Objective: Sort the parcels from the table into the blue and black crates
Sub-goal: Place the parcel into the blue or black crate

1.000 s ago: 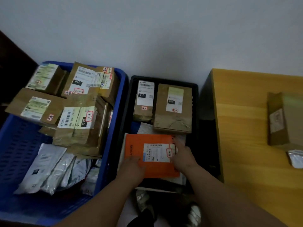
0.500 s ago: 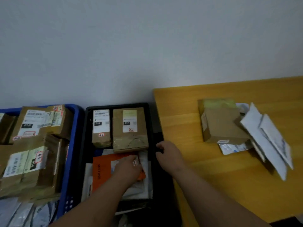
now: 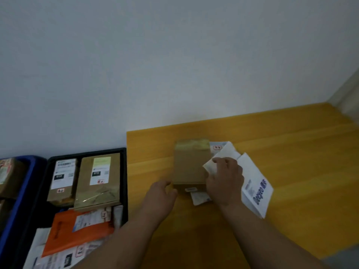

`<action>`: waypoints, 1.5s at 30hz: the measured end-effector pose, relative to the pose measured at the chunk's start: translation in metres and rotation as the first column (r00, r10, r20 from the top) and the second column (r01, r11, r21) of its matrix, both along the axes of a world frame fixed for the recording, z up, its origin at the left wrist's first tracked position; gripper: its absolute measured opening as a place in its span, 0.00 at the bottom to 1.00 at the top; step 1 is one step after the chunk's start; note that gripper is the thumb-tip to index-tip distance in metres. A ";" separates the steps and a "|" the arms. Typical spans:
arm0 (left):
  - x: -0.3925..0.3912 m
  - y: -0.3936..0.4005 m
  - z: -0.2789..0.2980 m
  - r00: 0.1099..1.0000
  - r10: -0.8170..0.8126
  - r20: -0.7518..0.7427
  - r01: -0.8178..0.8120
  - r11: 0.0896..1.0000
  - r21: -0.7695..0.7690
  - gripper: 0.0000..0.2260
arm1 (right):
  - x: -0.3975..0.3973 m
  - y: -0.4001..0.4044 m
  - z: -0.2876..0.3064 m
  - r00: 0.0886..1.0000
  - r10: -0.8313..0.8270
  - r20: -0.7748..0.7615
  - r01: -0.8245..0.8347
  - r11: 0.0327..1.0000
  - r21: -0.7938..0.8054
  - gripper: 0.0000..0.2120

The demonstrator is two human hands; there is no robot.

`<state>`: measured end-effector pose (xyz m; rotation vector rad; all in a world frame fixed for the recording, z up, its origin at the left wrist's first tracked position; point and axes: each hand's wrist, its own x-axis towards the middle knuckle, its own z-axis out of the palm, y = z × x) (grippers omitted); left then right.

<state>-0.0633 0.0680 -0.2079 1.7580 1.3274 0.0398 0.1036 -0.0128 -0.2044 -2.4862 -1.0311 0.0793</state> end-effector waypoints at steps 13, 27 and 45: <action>0.052 -0.023 0.014 0.996 0.093 0.006 -0.093 0.996 0.006 0.20 | 0.085 -0.037 -0.028 0.961 -0.002 -0.276 -0.115 0.905 -0.409 0.21; 0.021 -0.017 0.047 0.973 0.173 0.152 -0.173 0.985 -0.008 0.17 | 0.059 -0.003 0.027 0.997 -0.079 0.022 0.064 0.915 0.398 0.14; -0.123 0.004 0.084 0.771 0.516 0.373 -0.407 0.850 -0.334 0.18 | -0.103 0.033 0.084 0.269 0.257 -0.928 0.327 0.882 0.339 0.10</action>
